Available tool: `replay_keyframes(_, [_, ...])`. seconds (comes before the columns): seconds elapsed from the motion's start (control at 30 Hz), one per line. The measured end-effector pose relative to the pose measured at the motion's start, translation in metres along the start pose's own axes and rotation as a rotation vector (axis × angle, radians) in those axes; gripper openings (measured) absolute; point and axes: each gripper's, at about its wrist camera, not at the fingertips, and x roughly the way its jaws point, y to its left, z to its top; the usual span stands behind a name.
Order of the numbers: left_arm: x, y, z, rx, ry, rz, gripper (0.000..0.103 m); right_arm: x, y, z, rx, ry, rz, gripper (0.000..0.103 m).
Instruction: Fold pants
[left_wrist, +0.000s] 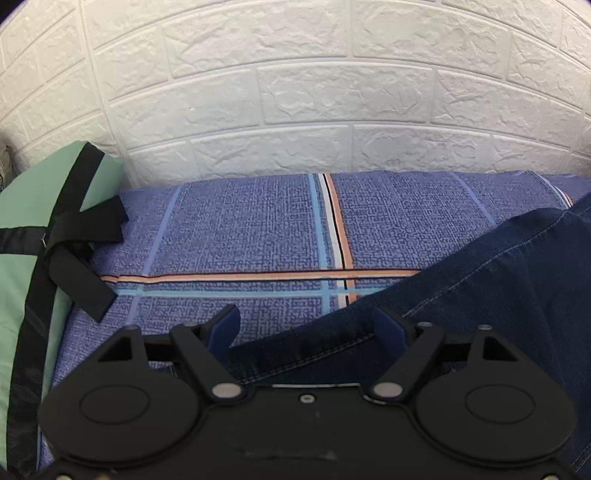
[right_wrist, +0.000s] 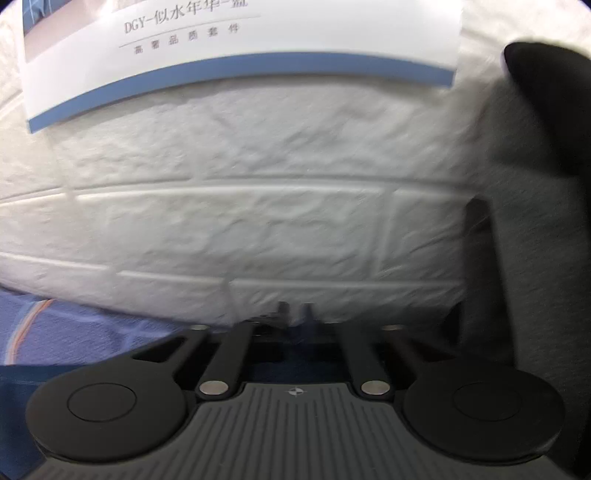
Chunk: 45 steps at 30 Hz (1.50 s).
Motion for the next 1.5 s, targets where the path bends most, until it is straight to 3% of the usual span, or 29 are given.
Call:
replay_keyframes(0.03, [0.000,-0.001,0.001,-0.003,-0.001,-0.003,0.080,0.003,-0.002,0.001,-0.002,0.011,-0.023,0.103])
replay_keyframes(0.13, [0.001,-0.005,0.001,0.007,0.001,-0.008,0.080,0.012,0.005,0.001,-0.030,0.049,-0.092,0.103])
replay_keyframes(0.23, [0.000,-0.008,-0.001,0.027,0.003,-0.008,0.080,0.018,0.003,0.000,0.015,0.074,-0.100,0.103])
replay_keyframes(0.3, [0.000,-0.006,-0.002,0.018,0.003,-0.011,0.082,0.018,0.002,0.002,-0.002,0.081,-0.075,0.079])
replay_keyframes(0.33, [0.000,-0.005,-0.002,0.010,0.002,-0.011,0.083,0.016,0.001,0.005,-0.012,0.079,-0.033,0.035])
replay_keyframes(0.37, [0.001,-0.003,-0.002,0.002,0.001,-0.010,0.083,0.012,0.000,0.006,-0.017,0.071,-0.010,0.020])
replay_keyframes(0.5, [0.001,-0.001,-0.002,-0.012,0.003,-0.010,0.083,0.004,0.000,0.005,-0.037,-0.024,-0.113,0.013])
replay_keyframes(0.6, [-0.004,-0.002,-0.003,0.011,0.003,-0.004,0.083,0.010,0.001,0.000,-0.009,-0.030,-0.128,0.020])
replay_keyframes(0.67, [-0.008,-0.001,-0.002,0.026,-0.004,-0.002,0.083,0.011,0.008,-0.001,-0.091,-0.011,-0.149,0.045])
replay_keyframes(0.7, [-0.011,-0.001,-0.002,0.028,-0.009,-0.002,0.083,0.008,0.011,-0.001,-0.125,-0.019,-0.168,0.053])
replay_keyframes(0.77, [-0.015,0.000,-0.001,0.030,-0.016,-0.010,0.083,-0.008,0.019,-0.003,-0.170,-0.100,-0.171,0.089])
replay_keyframes(0.87, [-0.017,-0.004,0.003,0.050,-0.030,-0.029,0.083,-0.031,0.034,-0.002,-0.200,-0.132,0.041,0.102])
replay_keyframes(1.0, [-0.017,-0.019,0.009,0.100,-0.038,-0.079,0.089,-0.040,0.077,-0.009,-0.341,-0.040,0.355,0.103])
replay_keyframes(1.13, [-0.010,-0.040,0.013,0.171,-0.024,-0.129,0.091,-0.041,0.134,-0.029,-0.530,-0.011,0.470,0.103])
replay_keyframes(1.33, [0.011,-0.052,0.013,0.201,0.016,-0.170,0.091,-0.020,0.193,-0.035,-0.718,0.005,0.513,0.103])
replay_keyframes(1.5, [0.020,-0.044,0.013,0.160,0.025,-0.201,0.092,-0.008,0.209,-0.030,-0.750,0.031,0.520,0.103])
